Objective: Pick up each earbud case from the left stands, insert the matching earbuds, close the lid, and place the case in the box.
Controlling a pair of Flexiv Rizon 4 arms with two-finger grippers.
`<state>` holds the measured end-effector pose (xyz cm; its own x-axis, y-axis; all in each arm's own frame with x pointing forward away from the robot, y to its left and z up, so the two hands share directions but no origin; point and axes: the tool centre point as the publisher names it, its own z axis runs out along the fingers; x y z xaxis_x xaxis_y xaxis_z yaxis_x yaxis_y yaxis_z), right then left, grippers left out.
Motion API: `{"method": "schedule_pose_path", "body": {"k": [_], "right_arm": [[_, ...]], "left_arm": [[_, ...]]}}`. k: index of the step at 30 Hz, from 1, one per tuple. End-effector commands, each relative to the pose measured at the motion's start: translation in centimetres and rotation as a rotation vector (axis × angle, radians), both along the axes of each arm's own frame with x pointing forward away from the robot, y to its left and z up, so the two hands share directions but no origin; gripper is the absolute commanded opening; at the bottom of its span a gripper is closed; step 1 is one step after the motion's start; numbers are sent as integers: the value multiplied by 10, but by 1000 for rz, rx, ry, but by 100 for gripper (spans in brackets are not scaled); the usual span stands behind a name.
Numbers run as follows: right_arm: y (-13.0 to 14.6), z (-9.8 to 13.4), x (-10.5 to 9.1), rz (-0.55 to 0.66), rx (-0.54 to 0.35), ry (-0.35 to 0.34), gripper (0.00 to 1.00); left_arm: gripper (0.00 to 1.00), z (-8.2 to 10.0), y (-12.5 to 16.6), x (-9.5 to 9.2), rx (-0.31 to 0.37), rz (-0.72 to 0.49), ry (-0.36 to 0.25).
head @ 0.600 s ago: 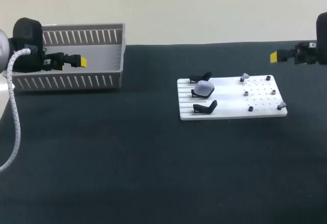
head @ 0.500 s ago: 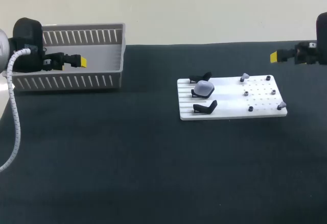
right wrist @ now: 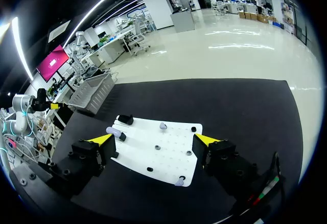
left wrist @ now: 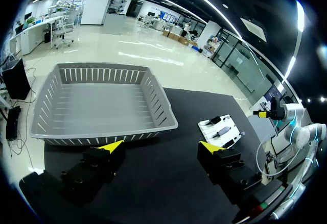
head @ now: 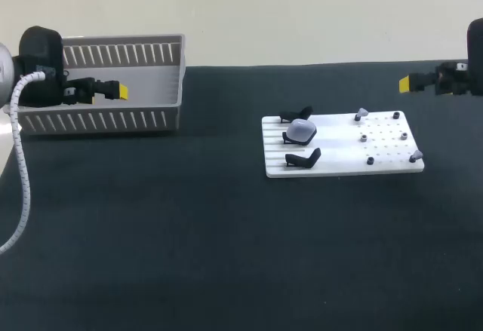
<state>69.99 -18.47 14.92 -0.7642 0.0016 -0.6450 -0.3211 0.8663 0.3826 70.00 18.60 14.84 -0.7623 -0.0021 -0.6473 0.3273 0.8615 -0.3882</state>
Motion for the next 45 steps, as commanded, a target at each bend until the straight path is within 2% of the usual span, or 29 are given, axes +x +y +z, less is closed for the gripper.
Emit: {"method": "schedule_pose_path", "body": {"k": [1,8,16,26,31,35,41,45], "right_arm": [[0,0,0,-1,-2,0,100],[0,0,0,-1,-2,0,100],[0,0,0,-1,-2,0,100],[0,0,0,-1,-2,0,100],[0,0,0,-1,-2,0,100],[0,0,0,-1,-2,0,100],[0,0,0,-1,-2,0,100],[0,0,0,-1,-2,0,100]], "left_arm": [[100,2,-4,0,-16,-45,-8],[100,8,-18,-3,-18,-162,-90],[100,9,-37,-11,-51,-419,-222],[100,8,-66,-10,9,-652,-331],[100,5,-84,-9,-18,-795,-359],[100,0,-99,-7,-7,-897,-383],[100,-7,-119,-1,31,-996,-405],[100,-13,-133,2,25,-1037,-392]]}}
